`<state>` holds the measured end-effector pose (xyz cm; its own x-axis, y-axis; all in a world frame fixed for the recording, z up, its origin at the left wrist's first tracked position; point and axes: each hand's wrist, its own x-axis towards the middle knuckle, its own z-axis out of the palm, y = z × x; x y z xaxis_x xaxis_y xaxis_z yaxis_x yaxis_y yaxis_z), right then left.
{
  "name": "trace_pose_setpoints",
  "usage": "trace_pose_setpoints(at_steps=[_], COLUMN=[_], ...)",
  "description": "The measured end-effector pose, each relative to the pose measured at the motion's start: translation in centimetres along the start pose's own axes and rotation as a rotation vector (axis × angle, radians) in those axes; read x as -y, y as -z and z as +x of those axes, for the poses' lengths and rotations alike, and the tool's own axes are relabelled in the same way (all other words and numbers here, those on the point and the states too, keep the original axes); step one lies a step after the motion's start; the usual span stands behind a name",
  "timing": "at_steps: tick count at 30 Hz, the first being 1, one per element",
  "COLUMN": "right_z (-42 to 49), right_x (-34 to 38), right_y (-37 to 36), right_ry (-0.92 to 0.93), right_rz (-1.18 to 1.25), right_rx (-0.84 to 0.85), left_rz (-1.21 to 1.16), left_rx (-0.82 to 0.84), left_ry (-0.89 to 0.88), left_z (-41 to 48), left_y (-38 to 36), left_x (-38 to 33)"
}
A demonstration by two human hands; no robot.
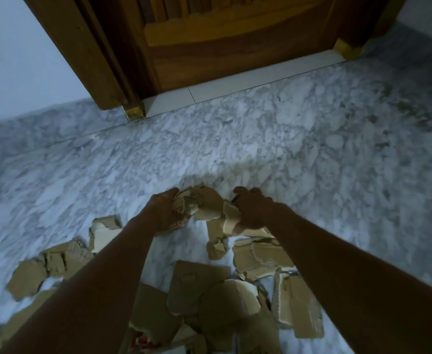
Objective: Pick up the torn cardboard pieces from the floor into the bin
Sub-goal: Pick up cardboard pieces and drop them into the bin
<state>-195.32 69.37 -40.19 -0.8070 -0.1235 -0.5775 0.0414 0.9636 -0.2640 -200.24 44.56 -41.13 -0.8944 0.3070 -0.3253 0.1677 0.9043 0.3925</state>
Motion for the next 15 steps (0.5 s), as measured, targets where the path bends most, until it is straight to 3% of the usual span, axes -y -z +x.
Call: trace_pose_setpoints(at_steps=[5, 8, 11, 13, 15], right_z=[-0.6, -1.4, -3.1, -4.3, -5.3], right_x=[-0.2, -1.8, -3.7, -5.0, -6.1], right_y=[-0.6, 0.6, 2.5, 4.1, 5.3], right_ry=[0.002, 0.022, 0.047, 0.010, -0.016], right_rz=[-0.119, 0.090, 0.171, 0.114, 0.054], right_rx=[-0.102, -0.108, -0.065, -0.057, -0.096], left_rz=[-0.108, -0.229, -0.308, -0.211, 0.039], left_rx=[-0.050, 0.002, 0.138, 0.243, 0.331], left_ry=[0.082, 0.151, 0.043, -0.039, -0.105], left_z=[-0.8, -0.9, 0.1, 1.5, 3.0], left_y=[-1.1, 0.3, 1.6, 1.5, 0.7], left_x=[-0.3, -0.3, -1.6, -3.5, -5.4])
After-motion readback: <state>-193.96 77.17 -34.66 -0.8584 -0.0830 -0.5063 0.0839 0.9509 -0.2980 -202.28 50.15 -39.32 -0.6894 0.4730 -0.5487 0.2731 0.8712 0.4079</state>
